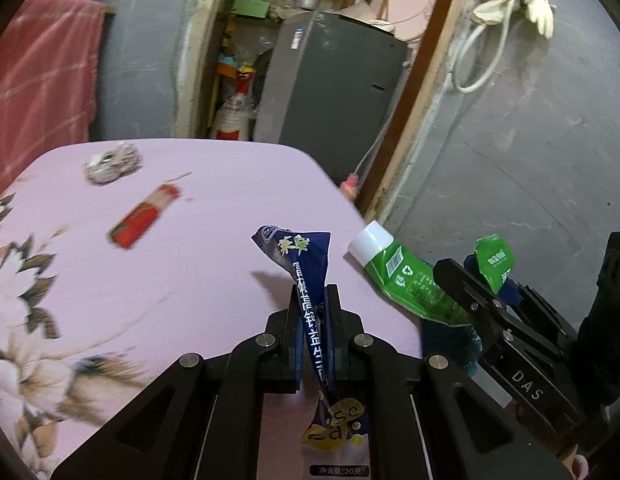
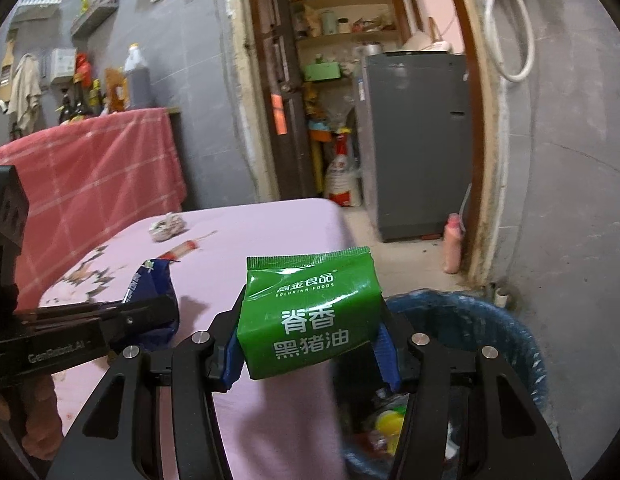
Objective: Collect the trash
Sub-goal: 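Carry both items over the blue bin and open both tools to drop them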
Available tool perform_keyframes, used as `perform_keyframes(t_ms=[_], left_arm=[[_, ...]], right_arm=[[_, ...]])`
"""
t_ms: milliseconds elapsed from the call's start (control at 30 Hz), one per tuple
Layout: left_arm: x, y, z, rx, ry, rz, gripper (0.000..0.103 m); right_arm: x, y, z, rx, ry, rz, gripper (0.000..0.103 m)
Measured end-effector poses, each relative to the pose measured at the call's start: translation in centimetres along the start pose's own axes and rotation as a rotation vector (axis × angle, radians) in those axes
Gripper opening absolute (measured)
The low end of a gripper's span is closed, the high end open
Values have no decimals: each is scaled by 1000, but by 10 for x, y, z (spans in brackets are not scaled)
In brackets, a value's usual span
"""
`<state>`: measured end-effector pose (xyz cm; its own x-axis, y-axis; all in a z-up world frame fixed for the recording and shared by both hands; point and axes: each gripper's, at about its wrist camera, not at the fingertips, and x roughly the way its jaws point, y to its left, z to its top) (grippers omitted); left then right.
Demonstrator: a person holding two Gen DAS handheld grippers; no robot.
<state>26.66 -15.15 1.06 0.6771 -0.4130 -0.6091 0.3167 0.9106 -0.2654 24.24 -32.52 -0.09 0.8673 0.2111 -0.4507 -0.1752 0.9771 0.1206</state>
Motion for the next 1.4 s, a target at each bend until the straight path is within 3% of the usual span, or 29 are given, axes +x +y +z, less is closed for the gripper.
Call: perform_keyframes(t_ms=[333, 433, 467, 500, 533, 867, 1033, 1233, 1400], left_arm=[[41, -51, 12, 41, -14, -62, 6], [55, -68, 17, 51, -10, -82, 6], [59, -73, 18, 52, -7, -91, 6], [64, -78, 19, 55, -7, -97, 6], [69, -83, 19, 57, -7, -101, 6], [112, -114, 14, 69, 50, -117, 3], [128, -121, 14, 71, 74, -107, 3], [136, -116, 10, 53, 115, -106, 4], [130, -111, 9, 46, 91, -104, 14]], right_arm=[[-3, -59, 1, 41, -34, -93, 51], [-1, -75, 1, 61, -25, -116, 46], [0, -81, 0, 68, -22, -125, 42], [1, -86, -1, 71, -16, -146, 27], [3, -94, -3, 84, 4, -147, 3], [5, -147, -18, 227, 65, -193, 8], [13, -170, -21, 297, 88, -167, 10], [27, -184, -27, 365, 143, -139, 29], [29, -180, -26, 353, 154, -122, 32]])
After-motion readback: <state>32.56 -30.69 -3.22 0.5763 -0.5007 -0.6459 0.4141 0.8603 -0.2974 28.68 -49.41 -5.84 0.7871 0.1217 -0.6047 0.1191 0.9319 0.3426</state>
